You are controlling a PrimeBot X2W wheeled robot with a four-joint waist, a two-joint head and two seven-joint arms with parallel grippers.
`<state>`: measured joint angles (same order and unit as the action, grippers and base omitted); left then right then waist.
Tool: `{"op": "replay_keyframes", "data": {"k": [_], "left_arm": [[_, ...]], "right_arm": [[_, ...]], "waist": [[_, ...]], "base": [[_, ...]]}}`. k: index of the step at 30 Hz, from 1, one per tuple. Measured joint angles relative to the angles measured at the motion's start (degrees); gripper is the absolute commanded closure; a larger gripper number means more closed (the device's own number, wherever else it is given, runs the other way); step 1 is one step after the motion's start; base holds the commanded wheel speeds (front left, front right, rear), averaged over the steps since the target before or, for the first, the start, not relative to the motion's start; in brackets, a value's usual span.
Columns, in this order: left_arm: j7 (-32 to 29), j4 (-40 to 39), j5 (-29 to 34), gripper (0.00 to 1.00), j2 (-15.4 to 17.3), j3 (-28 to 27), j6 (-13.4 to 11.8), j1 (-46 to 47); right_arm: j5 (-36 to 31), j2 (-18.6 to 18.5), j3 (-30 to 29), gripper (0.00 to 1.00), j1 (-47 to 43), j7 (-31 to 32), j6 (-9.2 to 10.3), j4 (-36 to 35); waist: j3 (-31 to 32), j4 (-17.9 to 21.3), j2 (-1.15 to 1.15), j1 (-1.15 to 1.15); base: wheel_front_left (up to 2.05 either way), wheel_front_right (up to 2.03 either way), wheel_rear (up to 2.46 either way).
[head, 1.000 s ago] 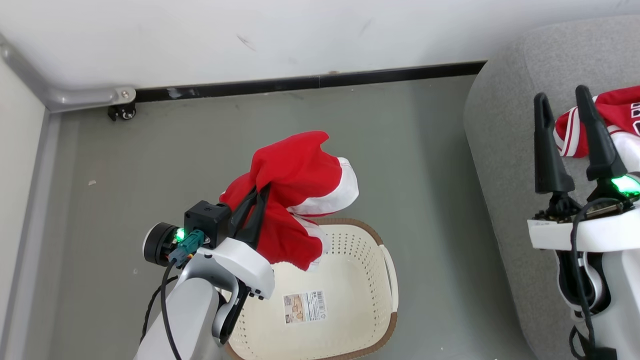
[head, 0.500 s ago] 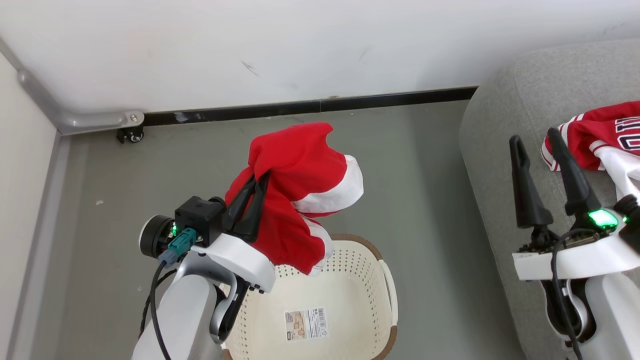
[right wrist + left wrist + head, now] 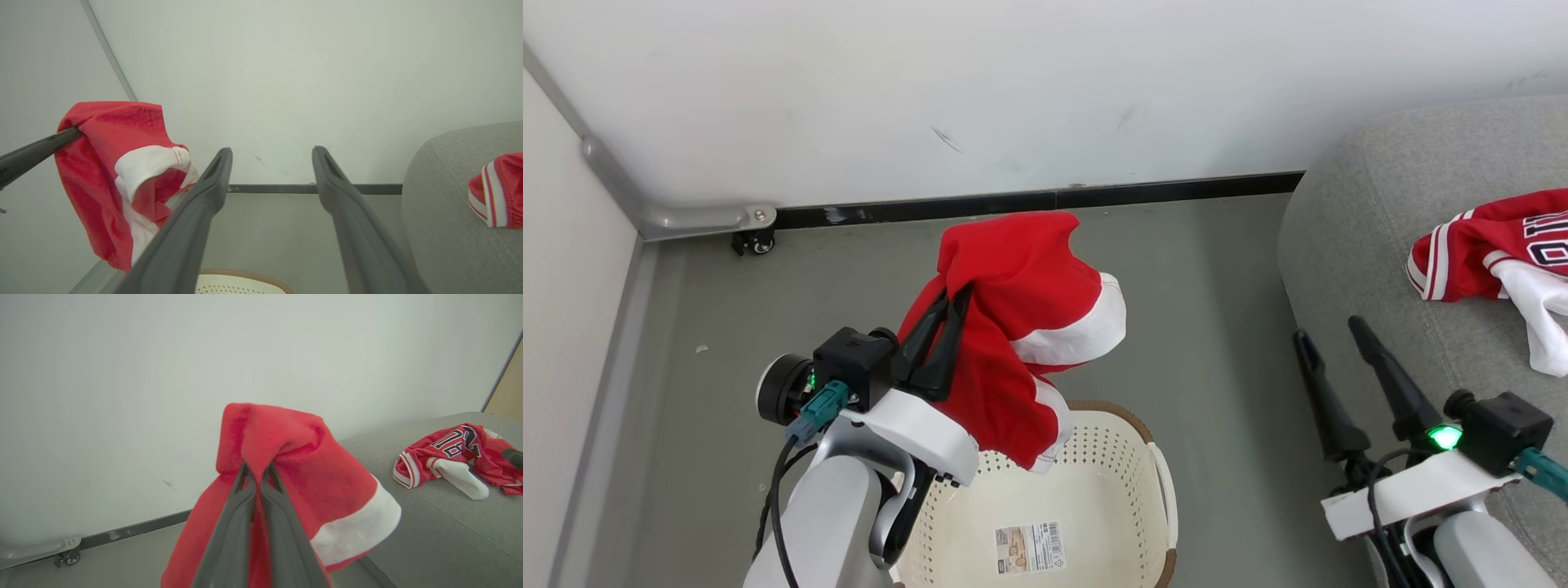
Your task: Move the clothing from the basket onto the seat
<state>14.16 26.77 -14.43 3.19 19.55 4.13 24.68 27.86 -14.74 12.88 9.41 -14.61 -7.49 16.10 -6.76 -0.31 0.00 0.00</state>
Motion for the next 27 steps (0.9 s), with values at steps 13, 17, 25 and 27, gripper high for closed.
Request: {"op": "replay_keyframes", "data": {"k": [13,17,25,27], "left_arm": [[0.0,-0.85,0.01,1.0,-0.04,1.63,0.44,-0.07],[-0.01,-1.13,0.01,1.0,-0.08,2.13,0.68,-0.06],[-0.04,-1.68,0.0,1.0,-0.18,3.13,0.94,-0.05],[-0.09,-1.83,0.0,1.0,-0.2,3.35,0.96,-0.05]], "right_arm": [[0.15,-0.19,7.76,0.0,0.01,0.0,0.0,3.05],[0.16,-0.24,10.35,0.0,0.04,0.0,0.0,3.35],[0.6,-0.26,15.21,0.0,0.31,0.01,0.0,4.13],[0.83,-0.21,16.48,0.0,0.38,0.01,0.0,4.37]], "waist": [[1.19,-1.12,0.0,0.0],[1.44,-1.61,0.0,0.0],[1.57,-2.8,0.0,0.0],[1.55,-3.14,0.0,0.0]], "base": [[0.0,0.0,0.0],[0.0,0.0,0.0],[0.0,0.0,0.0],[0.0,0.0,0.0]]}}
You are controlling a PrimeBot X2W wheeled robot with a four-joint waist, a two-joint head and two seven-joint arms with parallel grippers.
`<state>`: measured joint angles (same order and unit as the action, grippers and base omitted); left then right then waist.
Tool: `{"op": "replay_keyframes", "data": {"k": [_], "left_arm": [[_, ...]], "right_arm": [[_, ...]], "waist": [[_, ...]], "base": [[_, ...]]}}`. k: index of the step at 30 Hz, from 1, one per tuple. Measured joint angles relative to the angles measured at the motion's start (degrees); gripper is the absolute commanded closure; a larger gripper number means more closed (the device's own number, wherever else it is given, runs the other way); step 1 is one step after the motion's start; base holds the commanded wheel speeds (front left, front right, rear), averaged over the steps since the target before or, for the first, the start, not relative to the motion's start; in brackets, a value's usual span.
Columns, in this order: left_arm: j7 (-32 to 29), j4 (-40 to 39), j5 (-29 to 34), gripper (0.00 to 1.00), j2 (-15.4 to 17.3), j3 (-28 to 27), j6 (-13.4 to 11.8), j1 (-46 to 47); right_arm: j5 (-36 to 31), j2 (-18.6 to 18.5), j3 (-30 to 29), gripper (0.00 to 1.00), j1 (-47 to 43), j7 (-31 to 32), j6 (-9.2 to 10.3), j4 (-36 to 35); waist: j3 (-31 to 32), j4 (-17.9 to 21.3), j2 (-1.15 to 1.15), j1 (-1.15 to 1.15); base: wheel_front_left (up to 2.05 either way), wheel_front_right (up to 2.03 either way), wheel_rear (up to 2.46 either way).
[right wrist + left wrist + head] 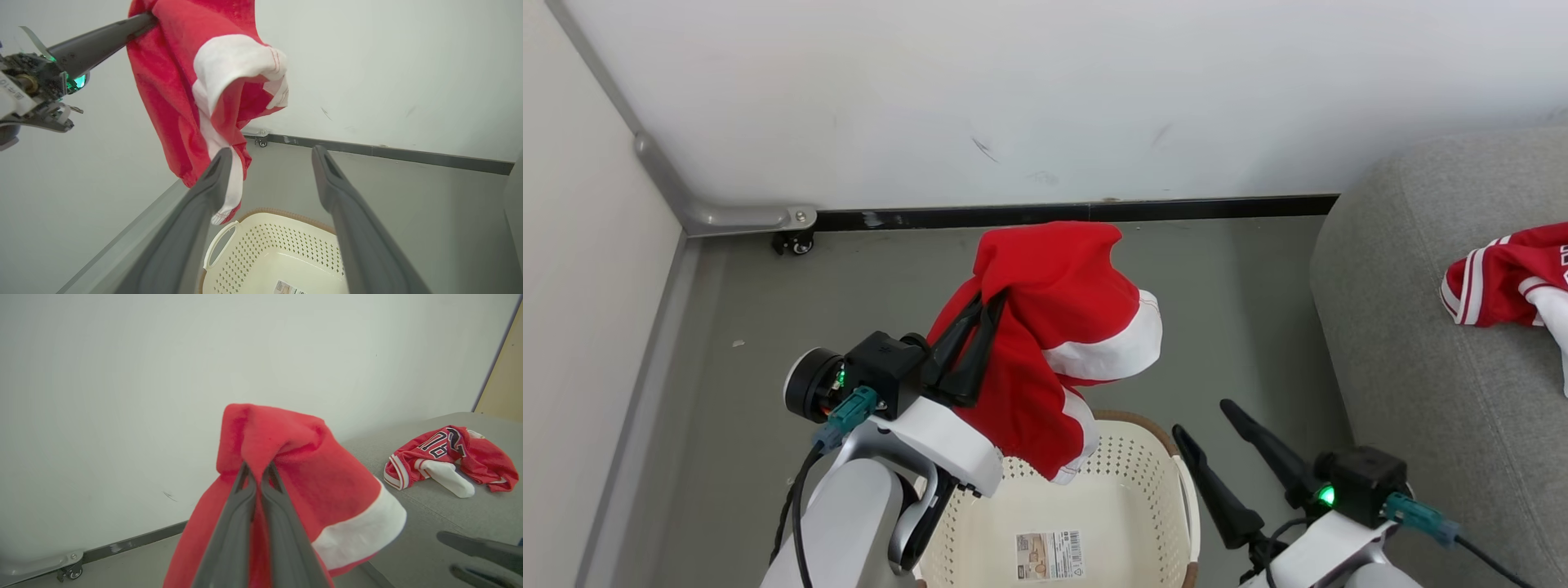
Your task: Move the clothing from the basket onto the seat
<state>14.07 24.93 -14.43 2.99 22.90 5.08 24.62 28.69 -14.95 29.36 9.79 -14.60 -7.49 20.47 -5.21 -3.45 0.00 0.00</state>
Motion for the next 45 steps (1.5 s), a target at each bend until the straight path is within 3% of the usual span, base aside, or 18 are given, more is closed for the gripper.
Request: {"op": "replay_keyframes", "data": {"k": [16,45], "left_arm": [[-0.52,-2.35,-0.09,1.0,-0.2,3.41,0.58,0.59],[-1.55,-3.74,-2.43,1.0,-0.3,11.35,1.64,1.3]], "right_arm": [[1.64,0.29,7.21,0.0,4.38,0.0,0.0,2.72],[7.04,1.04,13.33,0.0,13.4,0.0,0.0,10.76]], "waist": [[0.04,-3.08,0.0,0.0],[-0.52,-7.72,0.0,0.0]], "base": [[0.0,0.0,0.0],[0.0,0.0,0.0]]}}
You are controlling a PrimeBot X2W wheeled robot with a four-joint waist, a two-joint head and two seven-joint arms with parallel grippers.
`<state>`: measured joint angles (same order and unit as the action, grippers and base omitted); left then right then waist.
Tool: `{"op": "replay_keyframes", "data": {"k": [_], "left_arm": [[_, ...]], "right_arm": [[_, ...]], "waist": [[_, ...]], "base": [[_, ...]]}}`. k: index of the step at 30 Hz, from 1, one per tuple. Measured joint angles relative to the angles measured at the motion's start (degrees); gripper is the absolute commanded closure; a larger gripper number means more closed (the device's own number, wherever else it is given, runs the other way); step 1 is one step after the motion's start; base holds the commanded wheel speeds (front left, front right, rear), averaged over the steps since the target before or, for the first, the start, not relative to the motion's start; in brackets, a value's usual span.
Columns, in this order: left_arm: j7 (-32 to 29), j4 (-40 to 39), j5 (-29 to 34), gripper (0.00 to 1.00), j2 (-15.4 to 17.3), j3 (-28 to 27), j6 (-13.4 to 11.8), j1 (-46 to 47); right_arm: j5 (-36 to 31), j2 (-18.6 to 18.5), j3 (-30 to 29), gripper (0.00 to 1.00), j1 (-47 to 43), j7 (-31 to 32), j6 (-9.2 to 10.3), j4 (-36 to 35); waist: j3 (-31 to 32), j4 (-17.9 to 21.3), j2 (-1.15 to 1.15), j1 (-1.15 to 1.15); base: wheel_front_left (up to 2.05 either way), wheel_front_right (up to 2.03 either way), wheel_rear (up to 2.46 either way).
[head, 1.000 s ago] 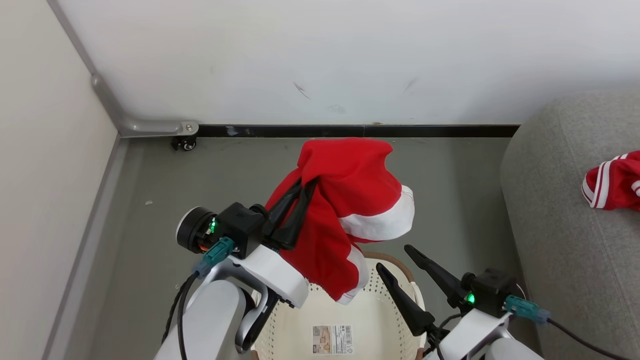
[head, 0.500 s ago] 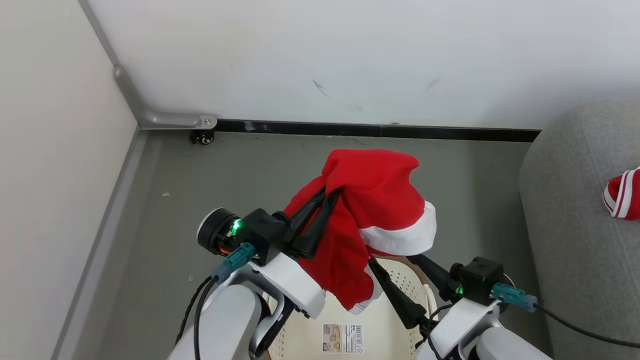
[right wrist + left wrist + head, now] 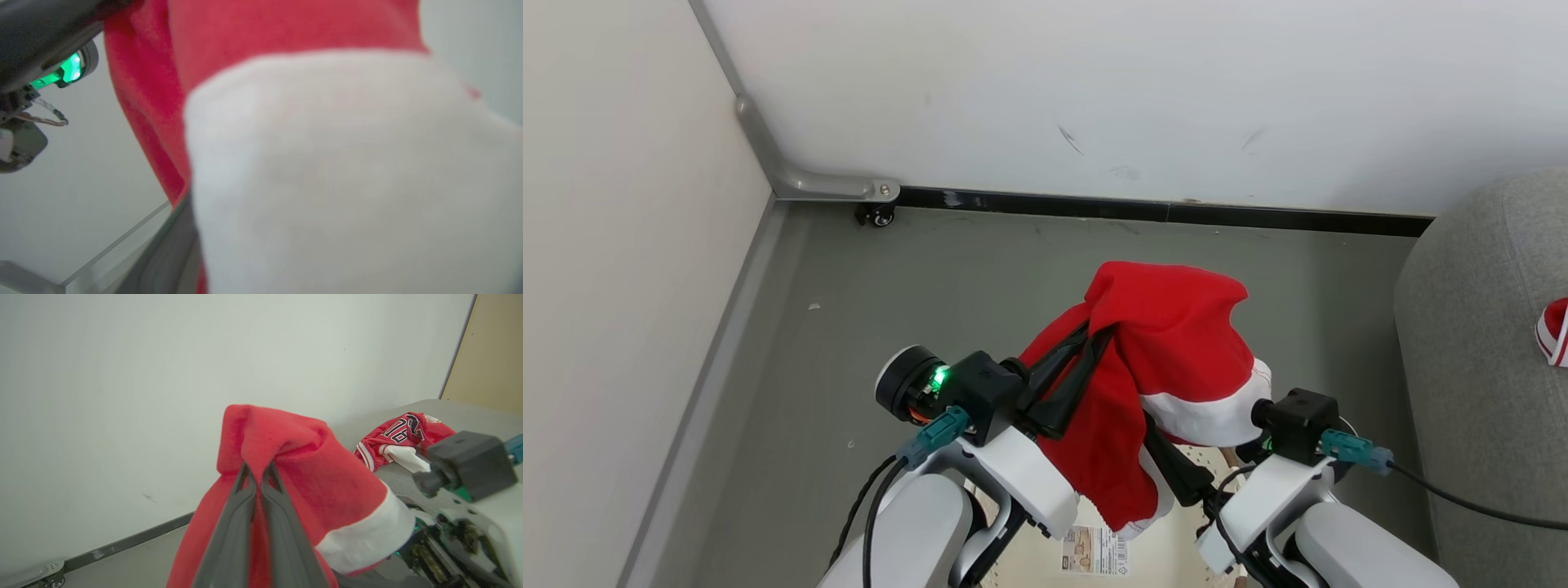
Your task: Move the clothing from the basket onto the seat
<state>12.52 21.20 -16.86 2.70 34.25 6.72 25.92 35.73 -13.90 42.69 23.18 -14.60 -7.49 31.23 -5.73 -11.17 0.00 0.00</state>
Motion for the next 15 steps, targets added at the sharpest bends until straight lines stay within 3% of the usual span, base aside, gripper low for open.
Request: {"op": "replay_keyframes", "data": {"k": [1,2,3,4,5,15], "left_arm": [[-0.16,0.0,-0.16,1.0,0.0,0.16,0.03,0.0],[-0.25,0.0,-0.16,1.0,-0.01,0.33,0.04,0.01],[-0.41,0.0,-0.18,1.0,-0.01,0.43,0.05,0.01],[-0.41,0.0,-0.29,1.0,0.0,0.47,0.09,0.01],[-0.41,0.0,-0.46,1.0,0.0,0.49,0.09,0.01],[-0.41,0.25,-1.16,1.0,-0.01,0.4,0.1,0.02]], "right_arm": [[0.12,0.01,0.12,0.1,0.22,0.0,0.0,0.13],[0.18,0.04,0.21,0.51,0.46,0.0,0.0,0.15],[0.24,0.12,0.23,0.62,0.68,0.0,0.0,0.15],[0.41,0.29,0.22,0.9,0.87,0.0,0.0,0.14],[0.62,0.51,0.18,1.0,1.01,0.0,0.0,0.07],[1.63,0.87,-0.21,1.0,1.81,0.0,0.0,-0.38]], "waist": [[-0.01,-0.08,0.0,0.0],[-0.01,-0.16,0.0,0.0],[0.0,-0.23,0.0,0.0],[0.01,-0.29,0.0,0.0],[0.0,-0.32,0.0,0.0],[0.03,-0.2,0.0,0.0]], "base": [[0.0,0.0,0.0],[0.0,0.0,0.0],[0.0,0.0,0.0],[0.0,0.0,0.0],[0.0,0.0,0.0],[0.0,0.0,0.0]]}}
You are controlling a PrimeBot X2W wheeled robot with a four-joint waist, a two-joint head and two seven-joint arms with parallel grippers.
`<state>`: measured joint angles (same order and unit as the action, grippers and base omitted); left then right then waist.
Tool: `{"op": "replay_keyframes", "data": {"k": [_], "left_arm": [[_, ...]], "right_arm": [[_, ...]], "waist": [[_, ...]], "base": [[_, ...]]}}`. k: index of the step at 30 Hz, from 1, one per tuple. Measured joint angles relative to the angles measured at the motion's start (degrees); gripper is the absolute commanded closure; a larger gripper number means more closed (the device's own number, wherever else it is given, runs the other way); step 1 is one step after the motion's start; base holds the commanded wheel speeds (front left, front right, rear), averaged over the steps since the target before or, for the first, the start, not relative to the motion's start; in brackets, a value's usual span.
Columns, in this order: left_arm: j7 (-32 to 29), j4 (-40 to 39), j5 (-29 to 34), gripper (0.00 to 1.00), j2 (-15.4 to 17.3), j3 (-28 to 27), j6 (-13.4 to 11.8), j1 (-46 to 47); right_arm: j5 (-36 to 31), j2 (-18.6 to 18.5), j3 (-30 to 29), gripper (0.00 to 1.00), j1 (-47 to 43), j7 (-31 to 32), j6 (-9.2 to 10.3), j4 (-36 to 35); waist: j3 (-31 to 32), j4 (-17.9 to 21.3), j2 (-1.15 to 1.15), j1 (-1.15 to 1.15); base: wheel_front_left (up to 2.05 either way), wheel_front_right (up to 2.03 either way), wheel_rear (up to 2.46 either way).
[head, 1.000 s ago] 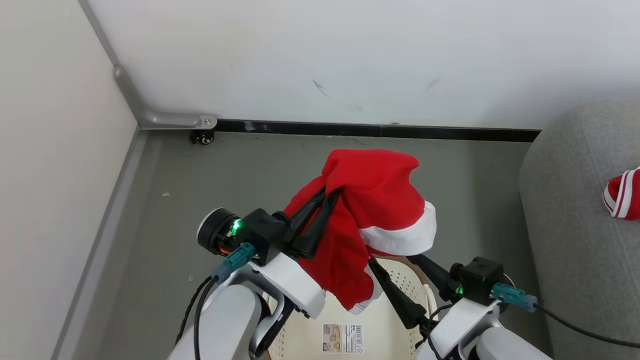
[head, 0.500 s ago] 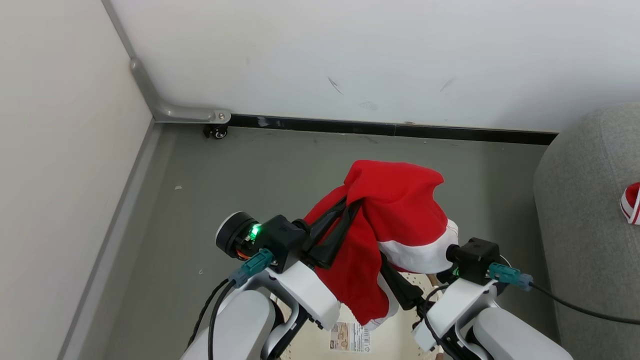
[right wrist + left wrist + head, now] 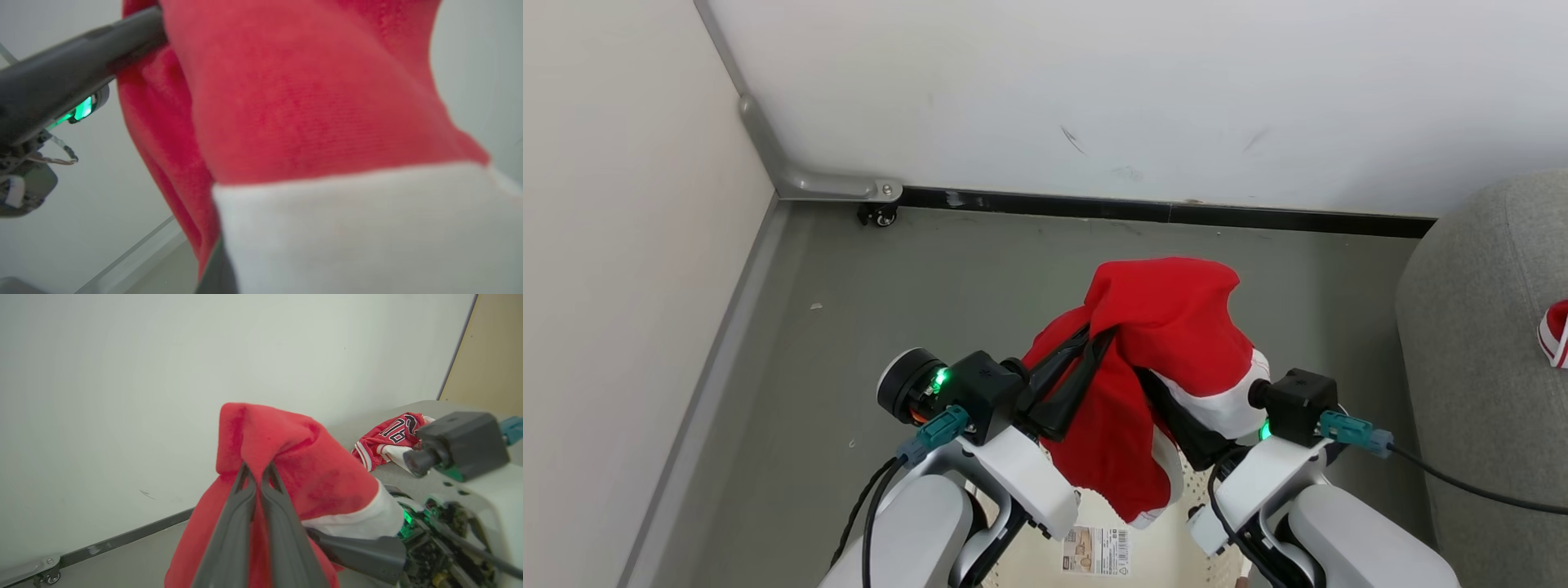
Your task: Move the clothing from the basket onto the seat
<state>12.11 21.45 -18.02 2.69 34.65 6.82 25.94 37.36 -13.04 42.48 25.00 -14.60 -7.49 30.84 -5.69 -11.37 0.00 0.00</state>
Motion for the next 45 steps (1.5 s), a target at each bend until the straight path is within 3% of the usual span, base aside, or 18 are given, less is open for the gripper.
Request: {"op": "replay_keyframes", "data": {"k": [7,8,9,10,11,12,13,45], "left_arm": [[-0.11,1.09,-0.1,1.0,0.0,-0.52,-0.1,-0.01],[-0.41,1.36,-0.13,0.9,-0.01,-0.67,-0.12,-0.01],[-0.53,1.62,-0.33,0.74,-0.02,-0.79,-0.27,-0.01],[-0.52,1.74,-0.58,0.7,-0.01,-0.94,-0.27,-0.01],[-0.53,1.79,-0.82,0.3,-0.02,-1.08,-0.31,-0.01],[-0.53,1.86,-1.07,0.05,-0.02,-1.13,-0.33,-0.01],[-0.53,1.9,-1.09,0.0,-0.02,-1.18,-0.35,-0.01],[-2.59,3.74,-1.49,0.0,2.35,-2.76,-0.87,1.46]], "right_arm": [[0.01,-0.25,-0.97,1.0,0.04,0.0,0.0,-0.8],[0.01,-0.27,-1.04,1.0,0.04,0.0,0.0,-0.91],[0.01,-0.27,-1.21,1.0,0.04,0.0,0.0,-0.97],[0.01,-0.3,-1.41,1.0,0.04,0.0,0.0,-1.03],[0.01,-0.36,-1.62,1.0,0.04,0.0,0.0,-1.14],[0.02,-0.46,-1.85,1.0,0.04,0.0,0.0,-1.3],[0.02,-0.63,-2.13,1.0,0.03,0.0,0.0,-1.43],[-2.19,-3.98,-13.13,1.0,-1.8,0.0,0.0,-7.26]], "waist": [[0.05,0.5,0.0,0.0],[0.06,0.6,0.0,0.0],[0.08,0.7,0.0,0.0],[0.1,0.81,0.0,0.0],[0.12,0.91,0.0,0.0],[0.15,1.01,0.0,0.0],[0.17,1.11,0.0,0.0],[1.29,5.83,0.0,0.0]], "base": [[0.0,0.0,0.0],[0.0,0.0,0.0],[0.0,0.0,0.0],[0.0,0.0,0.0],[0.0,0.0,0.0],[0.0,0.0,0.0],[0.0,0.0,0.0],[0.0,0.0,0.0]]}}
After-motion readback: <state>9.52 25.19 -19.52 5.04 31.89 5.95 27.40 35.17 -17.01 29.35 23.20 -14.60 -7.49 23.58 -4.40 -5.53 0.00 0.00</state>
